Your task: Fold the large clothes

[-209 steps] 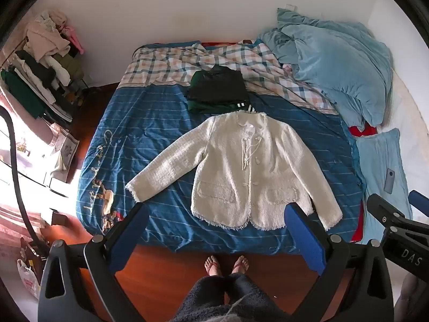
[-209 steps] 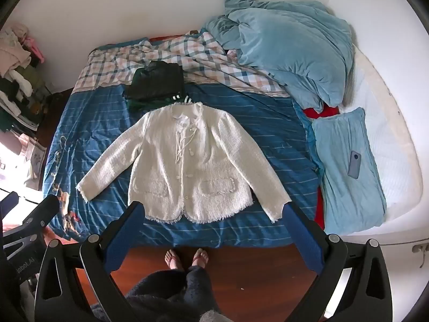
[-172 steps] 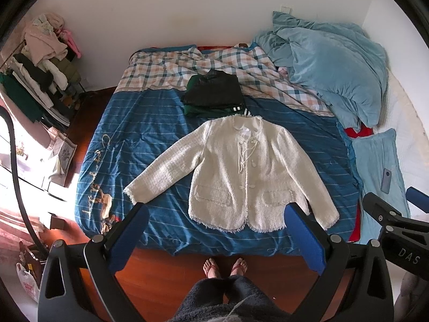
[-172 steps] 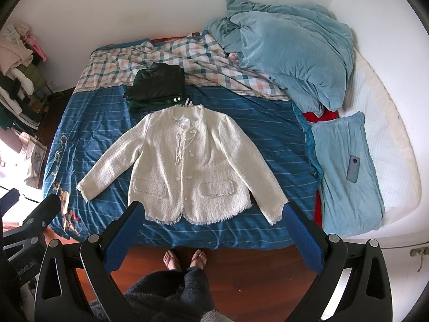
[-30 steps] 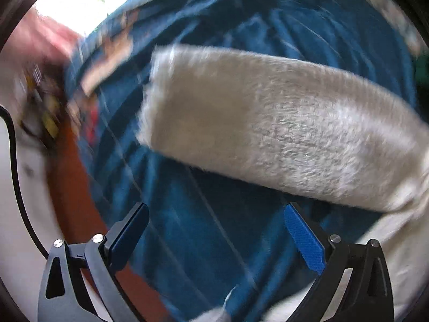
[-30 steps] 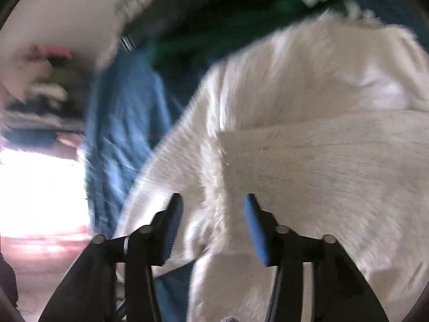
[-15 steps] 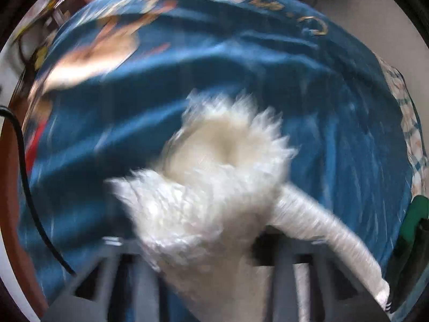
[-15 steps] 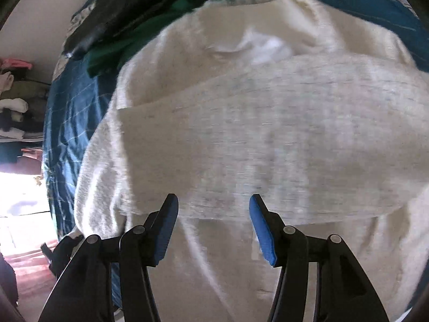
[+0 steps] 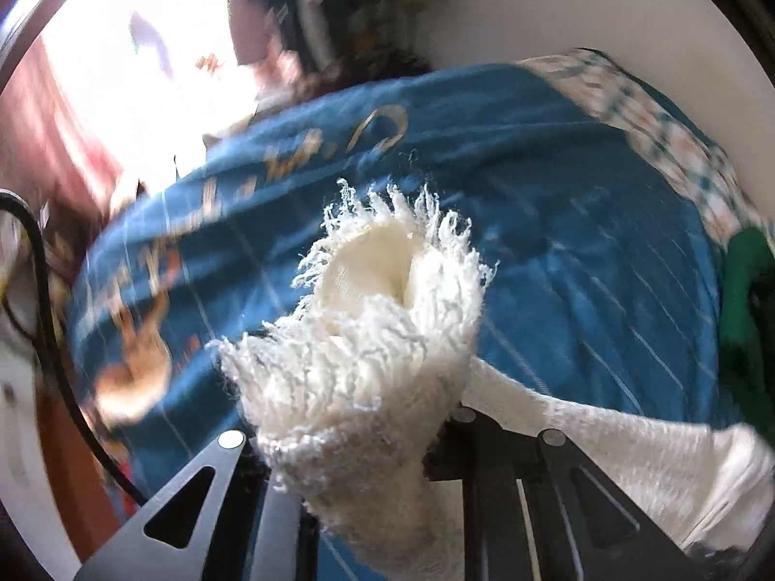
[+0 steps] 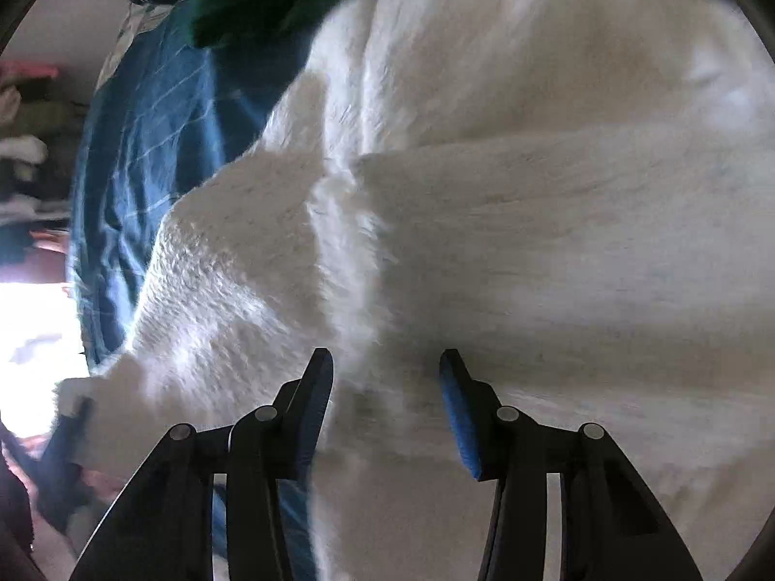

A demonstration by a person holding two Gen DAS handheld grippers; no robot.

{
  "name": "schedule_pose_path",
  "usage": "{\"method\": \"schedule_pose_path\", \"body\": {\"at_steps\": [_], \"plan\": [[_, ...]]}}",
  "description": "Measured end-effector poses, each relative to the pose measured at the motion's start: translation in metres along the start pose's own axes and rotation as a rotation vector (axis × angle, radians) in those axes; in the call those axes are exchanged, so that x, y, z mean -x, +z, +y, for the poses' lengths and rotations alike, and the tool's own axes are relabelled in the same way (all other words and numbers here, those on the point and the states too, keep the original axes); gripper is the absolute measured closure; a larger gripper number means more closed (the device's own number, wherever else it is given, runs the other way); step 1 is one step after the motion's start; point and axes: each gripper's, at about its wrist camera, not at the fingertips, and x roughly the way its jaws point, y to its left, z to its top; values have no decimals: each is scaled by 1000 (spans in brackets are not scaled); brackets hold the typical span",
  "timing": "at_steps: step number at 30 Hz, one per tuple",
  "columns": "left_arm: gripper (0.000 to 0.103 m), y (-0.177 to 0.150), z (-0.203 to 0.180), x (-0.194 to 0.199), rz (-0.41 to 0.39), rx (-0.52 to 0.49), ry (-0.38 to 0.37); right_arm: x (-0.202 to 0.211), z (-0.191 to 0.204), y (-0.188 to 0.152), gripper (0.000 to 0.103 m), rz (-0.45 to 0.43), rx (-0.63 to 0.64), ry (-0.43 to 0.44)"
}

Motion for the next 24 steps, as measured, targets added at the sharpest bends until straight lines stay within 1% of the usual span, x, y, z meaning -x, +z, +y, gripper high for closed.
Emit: {"method": "schedule_pose_path", "body": {"at_steps": [1, 2, 3, 5, 8, 9, 10, 11, 14, 16, 18, 20, 22, 23, 24], "plan": [[92, 0, -5, 8, -20, -26, -1, 14, -4, -3, 52, -30, 15, -83], [92, -1, -15, 21, -48, -64, 4, 26, -10, -8, 45, -67, 30, -181], [92, -1, -22, 30, -69, -88, 1, 37, -17, -12, 35, -107, 39, -283], [92, -1, -42, 52, -120, -140, -13, 51, -33, -18, 27, -169, 54, -423], [93, -5, -69, 80, -183, -206, -31, 55, -63, -23, 26, -187, 27, -498], [93, -11, -85, 94, -211, -242, -37, 55, -77, -24, 26, -184, 14, -495], [93, -13, -95, 100, -224, -262, -43, 55, -93, -25, 26, -178, -5, -480], [93, -22, -112, 111, -243, -299, -57, 57, -107, -26, 26, -180, -21, -469], [93, -40, -149, 137, -260, -369, -97, 61, -139, -27, 26, -190, -62, -429], [93, -60, -181, 156, -261, -423, -138, 66, -163, -30, 26, -182, -84, -406], [93, -88, -220, 176, -240, -479, -198, 76, -192, -35, 26, -167, -133, -355], [93, -119, -257, 192, -205, -524, -265, 95, -229, -44, 26, -172, -174, -335], [93, -163, -304, 212, -163, -583, -351, 114, -268, -54, 26, -178, -215, -321], [93, -176, -321, 221, -150, -602, -377, 123, -288, -59, 26, -178, -237, -316], [93, -200, -345, 229, -126, -638, -417, 130, -305, -64, 26, -180, -257, -308]]}}
